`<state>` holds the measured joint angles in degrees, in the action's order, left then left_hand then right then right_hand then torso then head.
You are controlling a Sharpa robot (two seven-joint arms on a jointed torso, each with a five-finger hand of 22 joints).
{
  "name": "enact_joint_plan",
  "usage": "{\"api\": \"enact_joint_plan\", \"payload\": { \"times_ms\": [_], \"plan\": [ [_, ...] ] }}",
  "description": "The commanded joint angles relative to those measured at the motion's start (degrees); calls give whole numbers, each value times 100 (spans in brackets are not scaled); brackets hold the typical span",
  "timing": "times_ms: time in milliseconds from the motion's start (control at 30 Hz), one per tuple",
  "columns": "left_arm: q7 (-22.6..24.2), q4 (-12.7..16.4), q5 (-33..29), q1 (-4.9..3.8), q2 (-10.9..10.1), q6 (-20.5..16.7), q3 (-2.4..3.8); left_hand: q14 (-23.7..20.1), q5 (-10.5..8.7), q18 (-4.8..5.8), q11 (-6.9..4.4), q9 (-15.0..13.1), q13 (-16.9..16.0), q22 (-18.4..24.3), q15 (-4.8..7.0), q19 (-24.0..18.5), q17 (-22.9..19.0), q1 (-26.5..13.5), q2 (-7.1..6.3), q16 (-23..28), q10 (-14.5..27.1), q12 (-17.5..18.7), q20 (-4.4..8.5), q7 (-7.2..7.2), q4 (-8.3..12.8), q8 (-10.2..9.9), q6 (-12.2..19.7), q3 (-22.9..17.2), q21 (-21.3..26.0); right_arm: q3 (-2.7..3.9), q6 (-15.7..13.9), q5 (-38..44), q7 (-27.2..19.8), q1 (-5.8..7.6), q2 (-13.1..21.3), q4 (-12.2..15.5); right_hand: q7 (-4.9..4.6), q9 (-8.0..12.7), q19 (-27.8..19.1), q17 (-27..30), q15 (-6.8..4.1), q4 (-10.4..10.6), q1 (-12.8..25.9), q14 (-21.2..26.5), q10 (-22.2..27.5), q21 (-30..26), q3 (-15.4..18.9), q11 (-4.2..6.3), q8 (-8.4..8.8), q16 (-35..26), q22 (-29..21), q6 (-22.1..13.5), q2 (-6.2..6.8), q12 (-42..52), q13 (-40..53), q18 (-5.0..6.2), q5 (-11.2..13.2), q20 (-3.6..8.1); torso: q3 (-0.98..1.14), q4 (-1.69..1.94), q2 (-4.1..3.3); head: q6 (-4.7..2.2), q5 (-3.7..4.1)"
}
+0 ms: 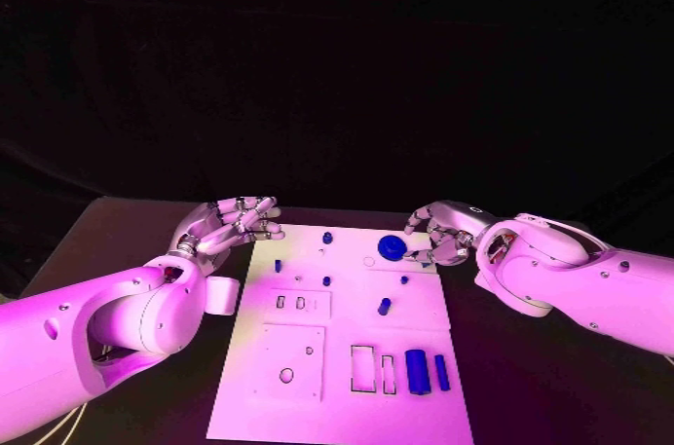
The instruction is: Assemble the parts on the task board
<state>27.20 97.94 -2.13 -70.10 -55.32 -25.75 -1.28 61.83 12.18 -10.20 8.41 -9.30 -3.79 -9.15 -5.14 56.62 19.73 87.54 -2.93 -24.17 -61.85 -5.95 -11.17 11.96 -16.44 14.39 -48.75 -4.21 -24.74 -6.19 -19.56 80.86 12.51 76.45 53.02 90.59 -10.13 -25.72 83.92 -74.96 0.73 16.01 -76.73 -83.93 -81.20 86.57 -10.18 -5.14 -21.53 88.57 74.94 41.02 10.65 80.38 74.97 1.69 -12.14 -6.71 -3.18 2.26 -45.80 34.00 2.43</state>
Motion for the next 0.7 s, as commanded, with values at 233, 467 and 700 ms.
{"api": "enact_joint_plan", "payload": {
  "times_ms": [233, 467, 700],
  "plan": [
    [21, 21, -9, -9, 2, 121, 4, 0, -20, -25, 39, 5, -6, -2, -27, 6, 11, 12, -1, 8, -6, 38, -6, 30, -7, -31, -2, -43, -37, -11, 110, -2, 246, -50, -303, -412, -20, -17, 350, -1315, 63, 45, -138, -566, -133, 107, 106, -37, -76, 87, 1167, -114, -74, 182, 584, -76, -137, -74, -21, 28, -2, 16, 3],
    [20, 17, -9, -9, 9, 128, 4, 0, -19, -25, 38, 6, -6, -2, -27, 6, 12, 15, 0, 8, -8, 38, -6, 29, -6, -32, -4, -46, -37, -20, 38, -3, 271, -76, -536, -670, -20, -27, 392, -1362, 67, 37, -183, -576, -181, 146, 90, -39, -114, 102, 1224, -100, -127, 244, 652, -91, -187, -81, -23, 20, -1, 34, 3],
    [17, 8, -9, -9, 19, 134, 4, -1, -17, -25, 37, 6, -6, -1, -26, 5, 15, 20, 1, 9, -10, 40, -6, 28, -5, -32, -6, -50, -37, -25, 73, 31, 276, -113, -721, -797, -18, -33, 417, -1400, 69, 32, -216, -584, -273, 170, 68, -38, -145, 114, 1259, -81, -164, 348, 769, -100, -214, -85, -23, 24, 0, 50, -9]
  ]
}}
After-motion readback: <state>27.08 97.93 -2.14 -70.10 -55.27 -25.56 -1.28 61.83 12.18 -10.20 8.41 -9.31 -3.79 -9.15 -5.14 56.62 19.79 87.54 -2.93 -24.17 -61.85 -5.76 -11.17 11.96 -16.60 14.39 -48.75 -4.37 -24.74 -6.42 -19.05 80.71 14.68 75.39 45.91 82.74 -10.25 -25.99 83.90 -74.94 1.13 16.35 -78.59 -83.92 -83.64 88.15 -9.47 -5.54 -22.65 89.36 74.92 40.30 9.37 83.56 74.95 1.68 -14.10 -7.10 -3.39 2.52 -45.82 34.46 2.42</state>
